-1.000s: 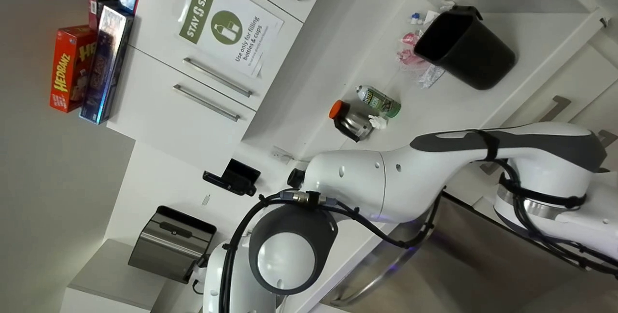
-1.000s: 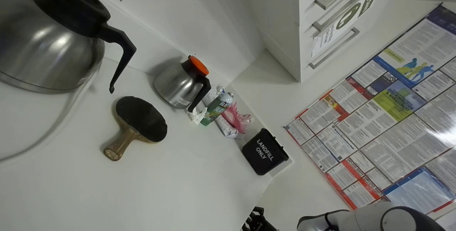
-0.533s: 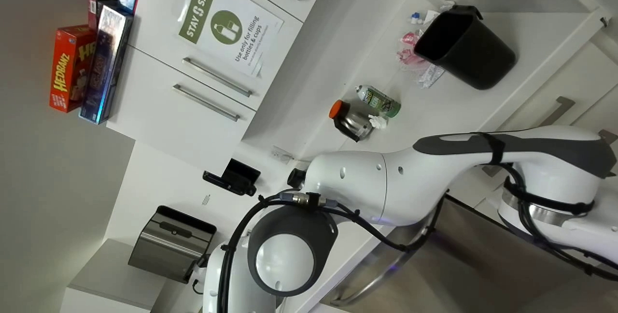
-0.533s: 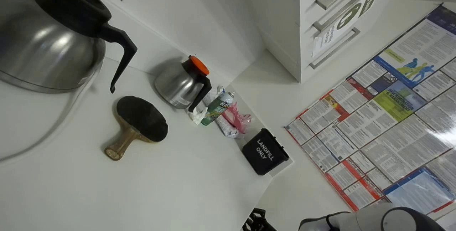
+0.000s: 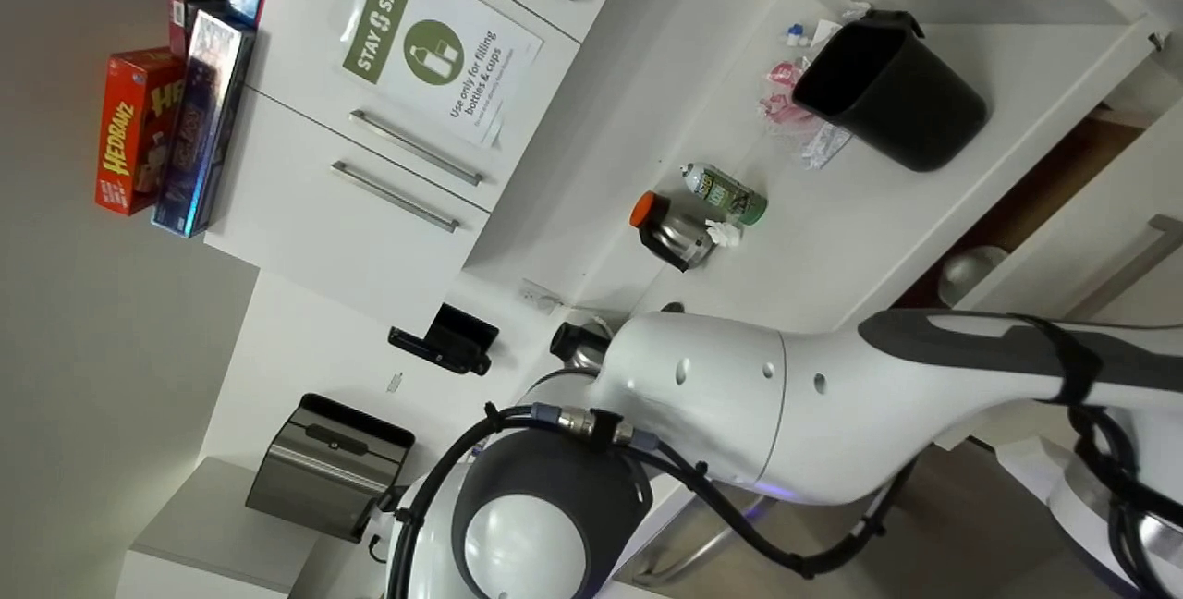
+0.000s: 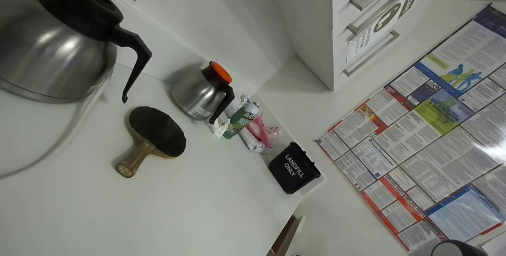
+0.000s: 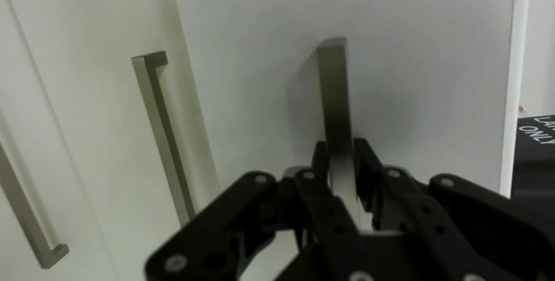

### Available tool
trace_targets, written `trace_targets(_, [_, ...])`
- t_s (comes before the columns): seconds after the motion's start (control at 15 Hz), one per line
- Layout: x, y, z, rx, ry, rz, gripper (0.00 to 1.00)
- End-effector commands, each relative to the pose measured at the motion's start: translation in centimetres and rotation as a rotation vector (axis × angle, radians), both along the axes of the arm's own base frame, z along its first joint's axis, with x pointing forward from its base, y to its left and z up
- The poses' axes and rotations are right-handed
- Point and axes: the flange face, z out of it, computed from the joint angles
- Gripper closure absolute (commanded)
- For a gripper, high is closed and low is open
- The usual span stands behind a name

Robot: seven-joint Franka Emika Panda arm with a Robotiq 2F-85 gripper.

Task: Open the topmost drawer, remove the white object from the drawer and place it on the counter, close the open drawer

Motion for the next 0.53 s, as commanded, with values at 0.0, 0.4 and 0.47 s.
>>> trace_targets(0.0, [-3.8,-2.7,1.0,0.041,0.009,-0.032,0.95])
trace_targets(0.4, [-9.1,-5.8,1.6,0.023,0.056,-0.039,0.95])
trace_targets(0.47, [-9.9,-6.3,1.8,0.020,0.066,-0.045,0.95])
